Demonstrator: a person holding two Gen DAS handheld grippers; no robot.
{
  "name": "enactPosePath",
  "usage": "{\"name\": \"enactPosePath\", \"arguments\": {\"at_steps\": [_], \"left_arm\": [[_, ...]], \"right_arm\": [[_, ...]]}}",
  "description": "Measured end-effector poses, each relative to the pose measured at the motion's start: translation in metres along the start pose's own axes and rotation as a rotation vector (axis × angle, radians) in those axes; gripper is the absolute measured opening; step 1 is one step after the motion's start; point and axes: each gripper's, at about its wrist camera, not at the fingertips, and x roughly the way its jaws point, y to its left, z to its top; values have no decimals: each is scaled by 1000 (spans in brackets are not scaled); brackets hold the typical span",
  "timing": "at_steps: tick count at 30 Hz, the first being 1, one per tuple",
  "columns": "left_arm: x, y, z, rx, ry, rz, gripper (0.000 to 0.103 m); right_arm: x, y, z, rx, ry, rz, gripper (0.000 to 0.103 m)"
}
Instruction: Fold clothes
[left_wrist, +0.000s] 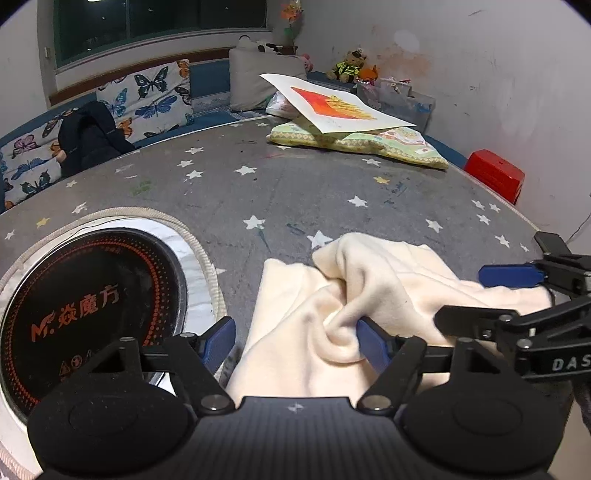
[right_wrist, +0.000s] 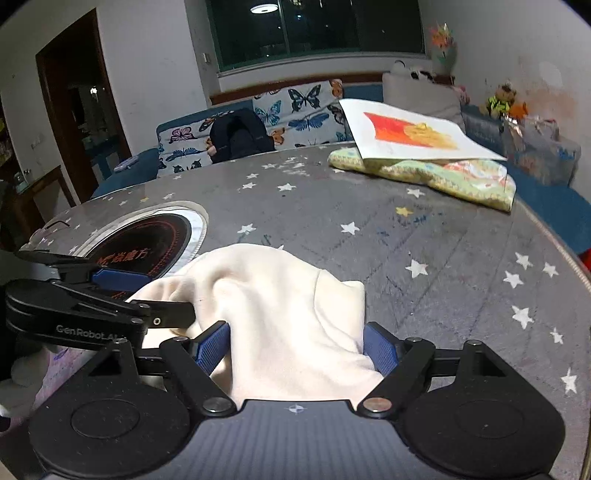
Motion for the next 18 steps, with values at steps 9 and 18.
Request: {"name": "enactPosePath", "arguments": {"at_steps": [9, 18], "left_arm": [[-1, -4, -2, 24, -24, -64, 26], [-30, -3, -7, 6, -98, -109, 20]], "right_arm": [[22, -3, 3, 18, 63, 25, 69], [-8, 0, 4, 33, -26, 97, 10]]}}
